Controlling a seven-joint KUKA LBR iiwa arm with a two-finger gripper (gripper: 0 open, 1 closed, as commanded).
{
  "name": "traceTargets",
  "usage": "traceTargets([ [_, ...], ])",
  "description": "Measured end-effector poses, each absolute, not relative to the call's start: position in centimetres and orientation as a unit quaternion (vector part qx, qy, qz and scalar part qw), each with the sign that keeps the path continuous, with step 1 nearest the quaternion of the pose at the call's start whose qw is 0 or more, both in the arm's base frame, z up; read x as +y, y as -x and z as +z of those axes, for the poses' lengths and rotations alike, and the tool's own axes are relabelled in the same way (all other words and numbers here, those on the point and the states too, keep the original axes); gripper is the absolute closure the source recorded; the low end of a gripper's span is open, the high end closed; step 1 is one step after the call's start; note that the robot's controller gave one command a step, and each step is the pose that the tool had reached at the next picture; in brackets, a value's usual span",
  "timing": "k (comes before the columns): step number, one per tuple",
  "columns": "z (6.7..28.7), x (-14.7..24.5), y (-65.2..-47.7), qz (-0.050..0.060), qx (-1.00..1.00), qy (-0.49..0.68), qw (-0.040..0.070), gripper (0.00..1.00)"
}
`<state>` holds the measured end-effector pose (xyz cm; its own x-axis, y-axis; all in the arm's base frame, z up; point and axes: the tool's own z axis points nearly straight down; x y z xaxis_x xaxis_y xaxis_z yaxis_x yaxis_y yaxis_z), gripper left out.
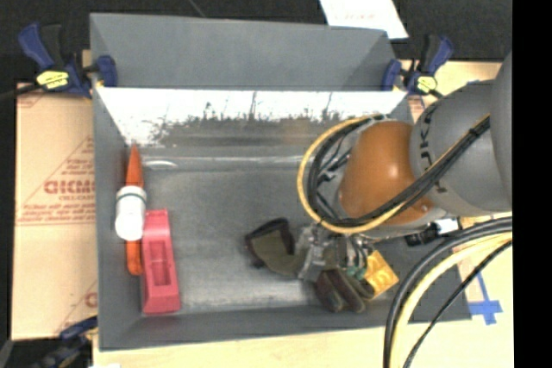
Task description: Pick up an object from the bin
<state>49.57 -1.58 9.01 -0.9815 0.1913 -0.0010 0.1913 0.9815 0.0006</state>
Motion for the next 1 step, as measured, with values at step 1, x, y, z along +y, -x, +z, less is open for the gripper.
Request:
traceTargets([
  [1, 13.71, -1.6, -49.73, 0.0, 0.996, -0.095, 0.003, 1.0],
])
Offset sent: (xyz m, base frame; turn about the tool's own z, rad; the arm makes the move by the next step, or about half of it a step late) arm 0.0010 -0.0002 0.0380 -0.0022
